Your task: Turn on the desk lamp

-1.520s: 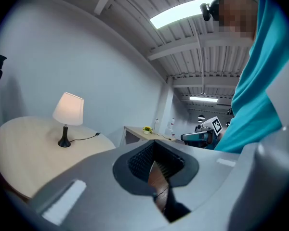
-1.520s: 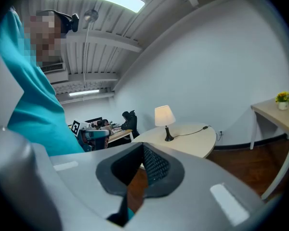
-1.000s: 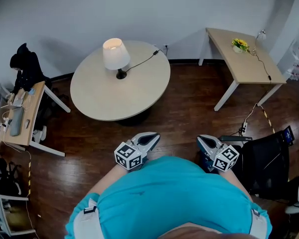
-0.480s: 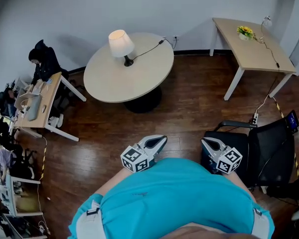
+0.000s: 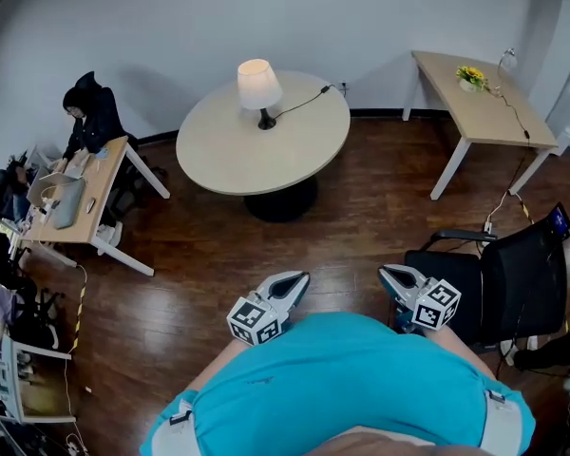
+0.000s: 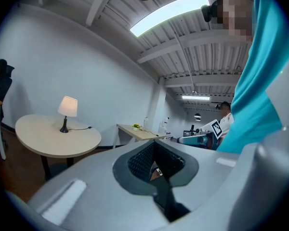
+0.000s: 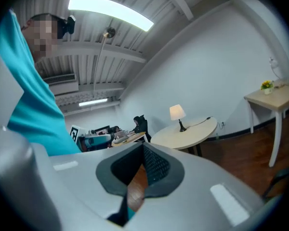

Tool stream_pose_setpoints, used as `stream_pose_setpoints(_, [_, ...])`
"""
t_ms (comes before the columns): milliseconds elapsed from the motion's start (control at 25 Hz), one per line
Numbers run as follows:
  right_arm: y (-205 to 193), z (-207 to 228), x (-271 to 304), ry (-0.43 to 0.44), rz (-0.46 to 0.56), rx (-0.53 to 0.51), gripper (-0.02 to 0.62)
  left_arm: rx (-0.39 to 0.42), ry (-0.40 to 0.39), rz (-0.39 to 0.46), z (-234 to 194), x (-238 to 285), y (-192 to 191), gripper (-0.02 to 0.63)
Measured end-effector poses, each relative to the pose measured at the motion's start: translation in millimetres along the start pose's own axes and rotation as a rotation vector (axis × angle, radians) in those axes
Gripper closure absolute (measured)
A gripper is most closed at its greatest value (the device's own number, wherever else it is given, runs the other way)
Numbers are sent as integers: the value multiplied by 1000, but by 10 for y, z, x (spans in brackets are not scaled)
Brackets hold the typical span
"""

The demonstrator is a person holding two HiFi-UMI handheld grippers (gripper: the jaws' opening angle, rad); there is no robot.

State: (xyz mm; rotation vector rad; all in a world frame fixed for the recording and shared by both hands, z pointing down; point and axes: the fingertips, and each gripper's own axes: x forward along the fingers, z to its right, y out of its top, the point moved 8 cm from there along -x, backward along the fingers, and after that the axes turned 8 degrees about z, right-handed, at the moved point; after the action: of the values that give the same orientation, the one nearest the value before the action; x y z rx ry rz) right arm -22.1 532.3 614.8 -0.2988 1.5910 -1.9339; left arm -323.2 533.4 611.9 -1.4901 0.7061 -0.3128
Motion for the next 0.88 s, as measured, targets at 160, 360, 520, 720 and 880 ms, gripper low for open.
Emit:
stream_pose_setpoints(160, [-220, -452, 508, -28, -25, 10, 594, -55, 12, 16, -354, -662, 149, 502])
stream_pose_setpoints(360, [-282, -747, 670, -16, -19, 19, 595, -67, -24, 33, -286, -834, 226, 500])
stream_pose_setpoints(520, [-279, -830, 829, 14, -67, -11, 595, -129, 8, 70, -331, -848, 388, 502])
stream_pose_setpoints(720, [189, -870, 786, 38, -82, -45, 595, -184, 11, 63, -202, -580, 707, 501])
stream_pose_setpoints(880, [251, -690, 239, 38, -88, -38, 595, -177, 11, 63, 238, -255, 502, 502])
